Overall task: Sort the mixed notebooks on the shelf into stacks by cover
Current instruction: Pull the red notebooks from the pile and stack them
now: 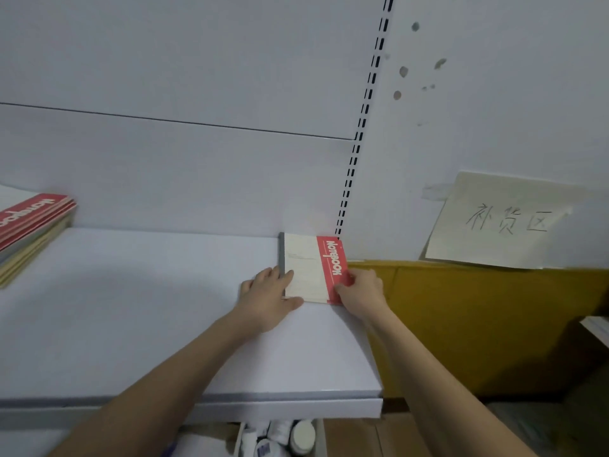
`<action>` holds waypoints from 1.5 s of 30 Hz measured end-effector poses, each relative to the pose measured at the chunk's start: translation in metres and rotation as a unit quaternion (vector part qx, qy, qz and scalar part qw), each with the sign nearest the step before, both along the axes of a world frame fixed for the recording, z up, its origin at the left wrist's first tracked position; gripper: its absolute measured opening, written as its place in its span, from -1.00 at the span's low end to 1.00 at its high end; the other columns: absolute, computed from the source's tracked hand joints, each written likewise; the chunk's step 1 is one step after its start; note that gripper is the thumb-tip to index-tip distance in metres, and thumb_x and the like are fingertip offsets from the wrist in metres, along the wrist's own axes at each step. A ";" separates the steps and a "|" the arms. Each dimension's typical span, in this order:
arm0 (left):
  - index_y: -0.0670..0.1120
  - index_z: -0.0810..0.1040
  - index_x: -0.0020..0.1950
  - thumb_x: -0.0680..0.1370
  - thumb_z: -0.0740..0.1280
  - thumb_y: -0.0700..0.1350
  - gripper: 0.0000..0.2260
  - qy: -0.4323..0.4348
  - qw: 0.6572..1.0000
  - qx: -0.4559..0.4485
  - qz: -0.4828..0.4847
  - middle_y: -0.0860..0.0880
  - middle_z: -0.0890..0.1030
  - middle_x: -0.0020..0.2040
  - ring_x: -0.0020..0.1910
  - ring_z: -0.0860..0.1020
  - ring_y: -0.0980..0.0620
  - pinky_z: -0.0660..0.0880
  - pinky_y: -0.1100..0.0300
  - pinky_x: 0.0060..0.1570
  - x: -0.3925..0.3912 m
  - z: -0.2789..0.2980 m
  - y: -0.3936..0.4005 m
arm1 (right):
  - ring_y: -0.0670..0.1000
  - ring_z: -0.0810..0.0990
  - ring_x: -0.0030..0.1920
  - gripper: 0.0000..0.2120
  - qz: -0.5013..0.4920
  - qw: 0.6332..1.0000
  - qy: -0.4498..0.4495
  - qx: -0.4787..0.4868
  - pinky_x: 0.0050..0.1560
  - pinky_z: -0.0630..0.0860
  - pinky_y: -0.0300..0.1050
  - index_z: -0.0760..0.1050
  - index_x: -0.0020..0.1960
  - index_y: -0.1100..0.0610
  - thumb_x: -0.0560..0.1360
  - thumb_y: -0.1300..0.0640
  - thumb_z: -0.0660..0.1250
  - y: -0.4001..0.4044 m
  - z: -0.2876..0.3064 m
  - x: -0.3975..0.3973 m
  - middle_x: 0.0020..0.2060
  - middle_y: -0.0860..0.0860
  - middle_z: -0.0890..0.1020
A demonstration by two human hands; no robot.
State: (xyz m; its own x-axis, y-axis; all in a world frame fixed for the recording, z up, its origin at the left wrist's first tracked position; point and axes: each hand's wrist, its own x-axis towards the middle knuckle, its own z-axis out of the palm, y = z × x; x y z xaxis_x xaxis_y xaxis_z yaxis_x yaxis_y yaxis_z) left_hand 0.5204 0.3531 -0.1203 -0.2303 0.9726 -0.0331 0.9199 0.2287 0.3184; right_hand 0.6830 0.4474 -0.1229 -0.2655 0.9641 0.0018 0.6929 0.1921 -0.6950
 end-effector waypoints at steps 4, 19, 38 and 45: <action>0.02 0.04 0.59 0.66 0.05 0.14 -0.47 0.017 0.999 -0.026 -0.008 0.00 0.11 0.58 0.56 0.00 0.04 0.02 0.05 0.47 -0.001 -0.004 -0.006 | 0.14 0.35 0.29 -0.73 0.036 0.999 -0.007 -0.005 0.35 0.28 0.09 0.54 0.25 0.05 0.57 0.08 0.25 -0.003 -0.001 0.009 0.17 0.10 0.51; 0.18 -0.05 0.58 0.58 0.10 0.30 -0.37 -0.020 0.996 0.001 0.084 0.03 -0.08 0.61 0.58 -0.14 -0.03 -0.12 -0.17 0.51 0.000 0.019 -0.044 | 0.19 0.33 0.36 -0.60 0.099 0.991 -0.033 0.080 0.38 0.29 0.07 0.32 0.42 0.21 0.63 0.09 0.16 -0.027 0.043 0.035 0.35 0.17 0.39; 0.17 0.43 0.40 0.56 0.09 0.33 -0.51 0.134 0.960 0.107 0.219 0.09 0.48 0.39 0.38 0.41 -0.01 0.35 0.03 0.29 -0.222 0.100 -0.302 | -0.02 0.32 0.45 -0.40 0.382 0.921 -0.053 0.057 0.42 0.25 -0.05 0.24 0.52 0.00 0.57 -0.25 0.17 -0.253 0.116 -0.223 0.49 -0.08 0.30; 0.12 0.43 0.43 0.59 0.12 0.25 -0.54 0.092 0.963 0.110 0.229 0.07 0.48 0.40 0.37 0.42 0.00 0.37 0.09 0.27 -0.313 0.107 -0.378 | 0.05 0.43 0.35 -0.54 0.397 0.911 -0.069 0.082 0.28 0.35 -0.09 0.38 0.42 0.00 0.58 -0.15 0.21 -0.316 0.128 -0.332 0.37 -0.02 0.46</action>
